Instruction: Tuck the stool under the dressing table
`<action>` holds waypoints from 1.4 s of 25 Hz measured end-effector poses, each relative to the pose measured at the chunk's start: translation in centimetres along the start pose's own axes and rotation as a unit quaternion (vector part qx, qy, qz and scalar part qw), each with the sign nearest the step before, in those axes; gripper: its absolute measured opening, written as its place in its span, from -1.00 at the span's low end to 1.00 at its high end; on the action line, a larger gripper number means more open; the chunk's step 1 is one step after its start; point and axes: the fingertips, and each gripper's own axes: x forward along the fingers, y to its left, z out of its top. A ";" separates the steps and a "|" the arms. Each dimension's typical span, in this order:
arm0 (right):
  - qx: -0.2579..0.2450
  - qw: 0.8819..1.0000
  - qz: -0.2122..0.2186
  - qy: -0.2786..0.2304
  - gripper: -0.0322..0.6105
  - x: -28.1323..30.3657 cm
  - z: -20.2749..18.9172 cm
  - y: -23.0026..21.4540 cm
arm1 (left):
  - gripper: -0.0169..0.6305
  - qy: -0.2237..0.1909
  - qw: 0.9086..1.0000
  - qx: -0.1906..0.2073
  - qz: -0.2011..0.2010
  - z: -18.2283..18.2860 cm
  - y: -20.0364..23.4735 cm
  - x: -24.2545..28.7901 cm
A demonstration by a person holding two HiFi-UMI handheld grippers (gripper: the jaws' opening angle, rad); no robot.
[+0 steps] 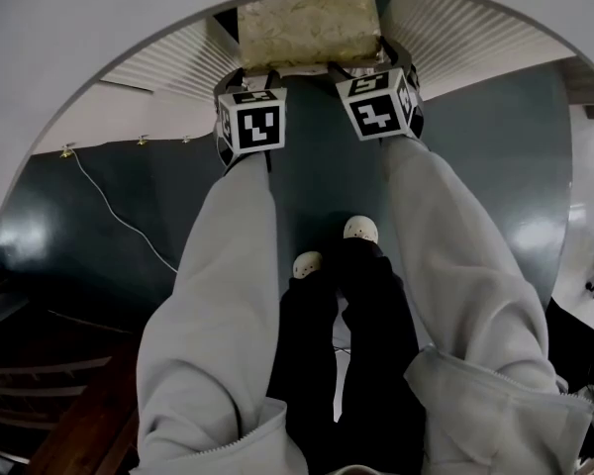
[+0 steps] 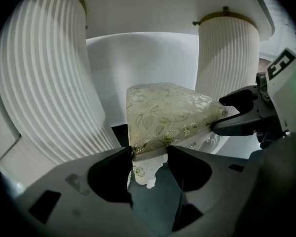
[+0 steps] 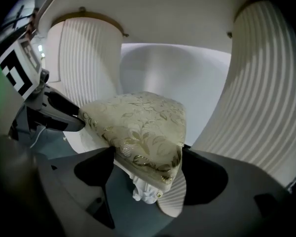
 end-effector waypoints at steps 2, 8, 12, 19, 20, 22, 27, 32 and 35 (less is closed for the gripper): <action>-0.012 1.000 -0.003 -0.008 0.55 -0.3 0.0 0.3 | -0.27 -0.003 1.000 -0.003 -0.011 0.0 0.0 -0.3; 0.030 0.999 0.023 -0.003 0.61 -1.9 -0.7 0.8 | -0.25 0.010 0.999 -0.005 -0.032 -1.6 0.1 -1.7; 0.048 0.998 0.028 0.028 0.62 -3.8 -2.3 0.5 | -0.21 0.041 0.998 -0.015 -0.040 -3.7 -0.3 -3.8; 0.101 0.992 0.048 0.062 0.62 -7.7 -2.5 0.2 | -0.21 0.081 0.994 -0.052 -0.057 -4.6 -1.6 -7.6; 0.103 0.991 0.052 0.067 0.62 -8.1 -2.6 0.1 | -0.21 0.085 0.993 -0.058 -0.061 -4.4 -2.0 -7.9; 0.109 0.990 0.057 0.075 0.62 -9.2 -2.7 0.1 | -0.21 0.087 0.992 -0.067 -0.070 -3.9 -2.8 -8.8; 0.167 0.980 0.075 0.080 0.61 -13.1 -3.0 1.2 | -0.21 0.088 0.990 -0.080 -0.081 -2.9 -3.9 -12.3; 0.163 0.979 0.100 0.066 0.57 -16.6 -1.6 2.8 | -0.21 0.072 0.989 -0.092 -0.086 -1.1 -4.4 -15.5; 0.160 0.978 0.119 0.058 0.56 -19.0 -0.2 3.9 | -0.21 0.067 0.988 -0.105 -0.091 -0.4 -5.2 -17.6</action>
